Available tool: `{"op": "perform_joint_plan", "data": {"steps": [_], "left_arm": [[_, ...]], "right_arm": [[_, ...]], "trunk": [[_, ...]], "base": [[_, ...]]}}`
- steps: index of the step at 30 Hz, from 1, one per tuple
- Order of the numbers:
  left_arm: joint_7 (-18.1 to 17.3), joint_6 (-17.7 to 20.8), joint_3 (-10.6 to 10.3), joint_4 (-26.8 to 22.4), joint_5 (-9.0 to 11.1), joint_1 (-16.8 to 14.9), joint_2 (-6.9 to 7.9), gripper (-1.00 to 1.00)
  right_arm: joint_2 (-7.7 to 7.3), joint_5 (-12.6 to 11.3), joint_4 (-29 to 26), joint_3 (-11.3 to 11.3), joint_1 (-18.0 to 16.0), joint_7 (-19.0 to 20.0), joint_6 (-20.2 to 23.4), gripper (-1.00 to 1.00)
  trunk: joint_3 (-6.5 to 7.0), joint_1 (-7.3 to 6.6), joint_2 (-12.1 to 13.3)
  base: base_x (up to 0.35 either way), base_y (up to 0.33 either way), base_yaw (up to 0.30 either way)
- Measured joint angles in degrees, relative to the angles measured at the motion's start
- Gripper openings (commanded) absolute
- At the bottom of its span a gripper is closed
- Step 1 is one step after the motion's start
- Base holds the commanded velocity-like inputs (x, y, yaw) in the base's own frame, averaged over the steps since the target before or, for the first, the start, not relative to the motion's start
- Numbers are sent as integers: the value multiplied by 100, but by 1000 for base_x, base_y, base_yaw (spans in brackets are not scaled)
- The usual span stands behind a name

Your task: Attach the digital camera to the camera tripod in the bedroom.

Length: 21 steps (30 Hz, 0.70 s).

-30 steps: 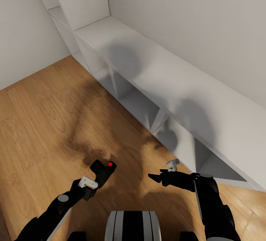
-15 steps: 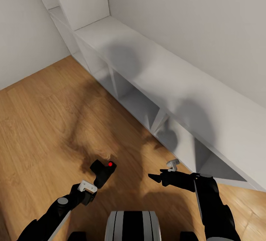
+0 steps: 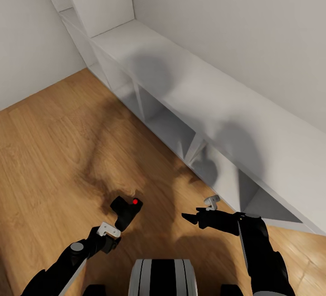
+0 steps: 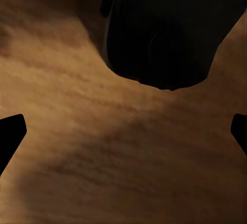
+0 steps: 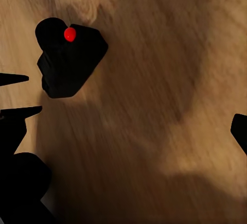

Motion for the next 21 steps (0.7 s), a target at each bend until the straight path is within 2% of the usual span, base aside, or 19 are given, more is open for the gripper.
{"op": "perform_joint_plan", "data": {"steps": [21], "left_arm": [[23,-185,26,-46,31,0,-2,100]], "right_arm": [[2,0,7,1,0,0,0,100]], "trunk": [[0,0,0]], "base": [[0,0,0]]}}
